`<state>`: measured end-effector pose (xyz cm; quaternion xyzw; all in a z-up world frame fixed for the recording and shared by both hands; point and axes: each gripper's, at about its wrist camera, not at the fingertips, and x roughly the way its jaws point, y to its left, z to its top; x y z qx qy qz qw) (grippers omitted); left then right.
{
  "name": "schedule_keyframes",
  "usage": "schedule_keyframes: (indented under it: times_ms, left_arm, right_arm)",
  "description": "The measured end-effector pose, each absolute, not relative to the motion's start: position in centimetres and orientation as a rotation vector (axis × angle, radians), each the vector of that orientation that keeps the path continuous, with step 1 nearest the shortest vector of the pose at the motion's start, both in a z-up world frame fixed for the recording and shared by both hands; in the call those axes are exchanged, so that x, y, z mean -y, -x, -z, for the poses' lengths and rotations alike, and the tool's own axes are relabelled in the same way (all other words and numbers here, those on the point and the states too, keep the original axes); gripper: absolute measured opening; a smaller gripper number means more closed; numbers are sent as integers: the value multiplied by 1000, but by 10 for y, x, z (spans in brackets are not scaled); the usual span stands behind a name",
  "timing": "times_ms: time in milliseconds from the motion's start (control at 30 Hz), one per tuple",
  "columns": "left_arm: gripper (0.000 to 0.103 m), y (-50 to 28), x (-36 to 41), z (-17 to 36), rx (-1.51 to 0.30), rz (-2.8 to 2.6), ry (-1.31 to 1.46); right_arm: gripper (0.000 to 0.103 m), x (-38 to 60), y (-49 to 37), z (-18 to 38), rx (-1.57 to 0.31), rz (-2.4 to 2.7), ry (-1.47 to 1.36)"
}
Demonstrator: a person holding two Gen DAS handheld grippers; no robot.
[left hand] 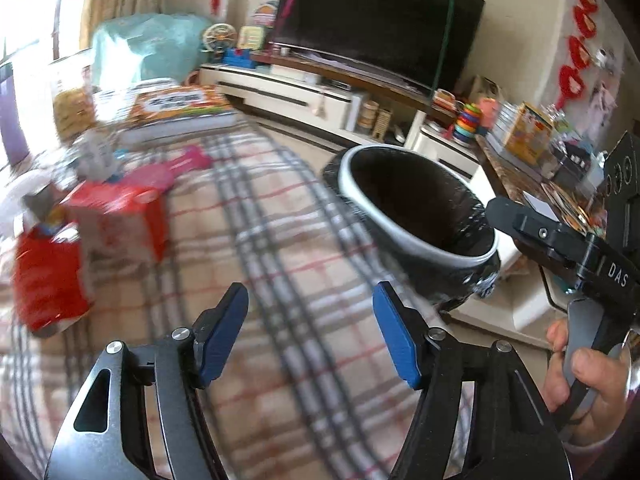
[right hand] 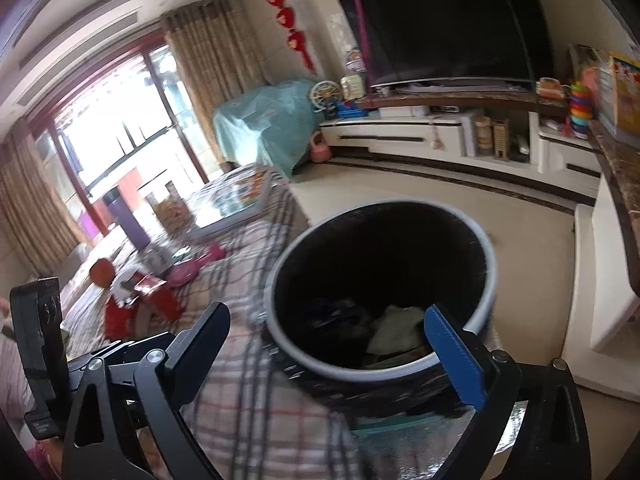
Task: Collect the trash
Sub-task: 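Move both open tools back toward the bed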
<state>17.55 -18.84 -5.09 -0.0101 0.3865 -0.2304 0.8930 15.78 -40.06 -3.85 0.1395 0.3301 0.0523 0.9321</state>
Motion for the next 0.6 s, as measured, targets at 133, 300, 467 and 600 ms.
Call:
schedule_keyframes:
  times_ms: [133,300,467,600]
  left_arm:
    - [68,-168,159,53,-805,427,62]
    - [69,-156,119,56,-801,351,118]
    - [70,-151,87,60,-803,290,146]
    - [70,-149,68,62,-805,247,165]
  right_arm:
    - [99,375,-157,43,-691,-157,-273]
    - [99,348,-158,48,-695,-197,-261]
    - [99,321,-164,55,-720,-249,-231]
    - [99,305,-168,59,-731,-282,-215]
